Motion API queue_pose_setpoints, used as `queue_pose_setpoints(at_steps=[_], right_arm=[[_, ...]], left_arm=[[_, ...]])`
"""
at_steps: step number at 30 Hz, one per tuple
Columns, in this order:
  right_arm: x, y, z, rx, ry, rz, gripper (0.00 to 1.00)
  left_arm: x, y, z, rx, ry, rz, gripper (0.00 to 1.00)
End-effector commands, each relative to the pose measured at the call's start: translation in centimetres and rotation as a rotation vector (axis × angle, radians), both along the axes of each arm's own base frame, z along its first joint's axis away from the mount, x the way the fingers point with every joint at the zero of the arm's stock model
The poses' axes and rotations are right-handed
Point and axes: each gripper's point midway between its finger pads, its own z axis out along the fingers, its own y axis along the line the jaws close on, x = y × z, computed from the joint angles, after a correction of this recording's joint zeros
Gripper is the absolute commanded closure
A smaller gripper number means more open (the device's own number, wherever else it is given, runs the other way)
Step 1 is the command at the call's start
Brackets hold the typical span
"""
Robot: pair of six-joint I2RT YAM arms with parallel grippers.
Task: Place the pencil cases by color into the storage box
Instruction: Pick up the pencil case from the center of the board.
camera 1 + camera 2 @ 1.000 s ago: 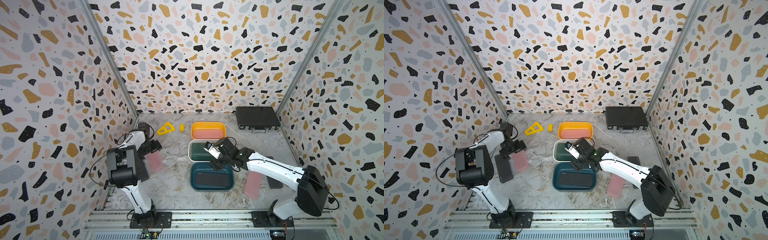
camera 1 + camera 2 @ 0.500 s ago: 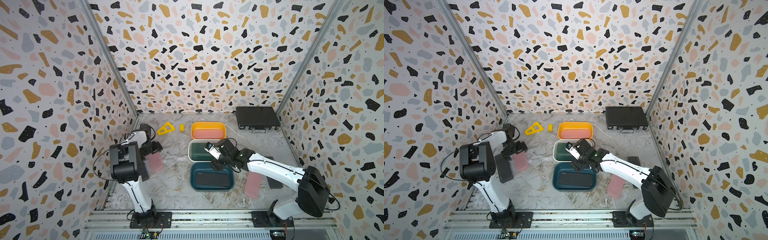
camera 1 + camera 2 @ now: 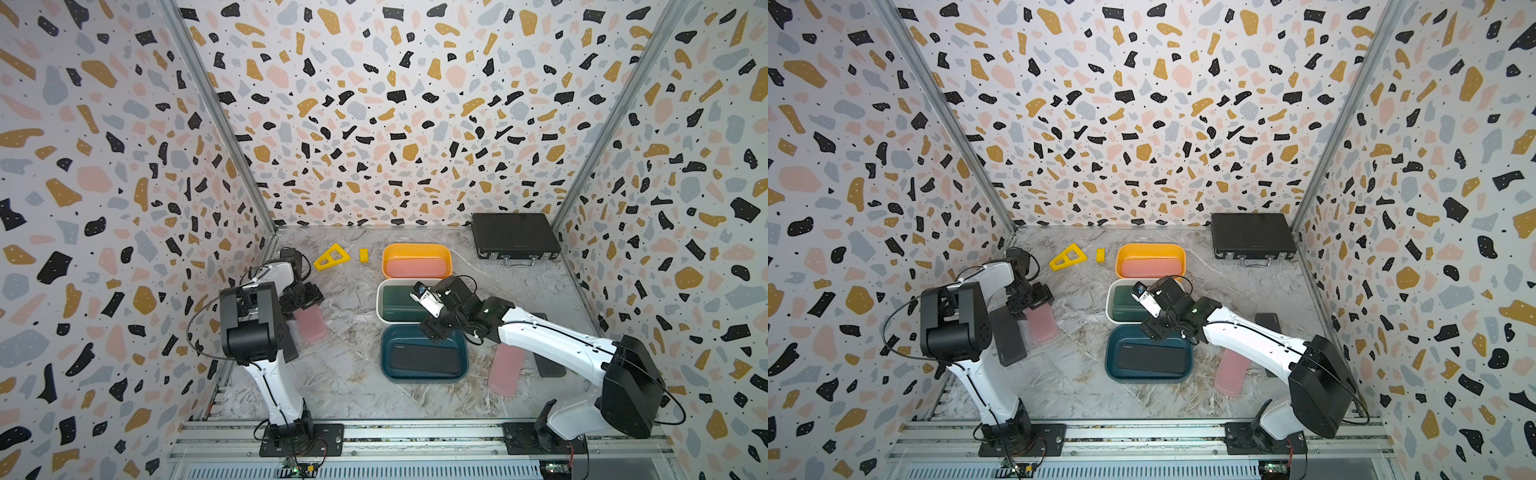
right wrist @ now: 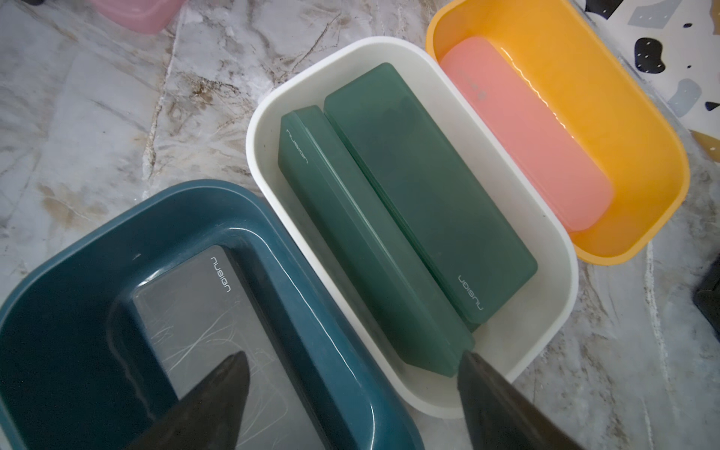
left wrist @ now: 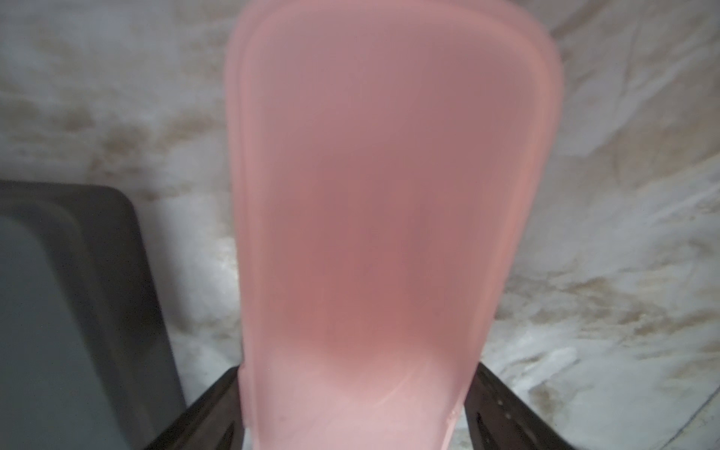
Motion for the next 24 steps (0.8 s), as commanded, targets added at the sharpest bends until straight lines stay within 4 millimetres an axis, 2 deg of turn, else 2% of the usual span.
queue_pose_setpoints(at_steps=[1,9,17,24], right_arm=[[-0.3,-0.1,1.7,0.037,-0.014,-0.010,0.11],[-0.8,-1.0,2.3,0.050,-0.024,-0.027,0.11],[-1.2,-1.8,3.0,0.070,-0.032,-0.050,0.11],[-1.4,-1.9,3.7,0.092,-0.025,-0.069,0.11]], left_arm=[[-0.7,-0.2,-0.9,-0.016,0.030,-0.006,0.20],[0.0,-1.0,0.1,-0.056,-0.030,-0.016,0.26],[1.6,-1.8,3.7,-0.072,-0.169,-0.076,0.26],[2.0,-2.4,6.8,-0.033,-0.245,-0.146,0.26]])
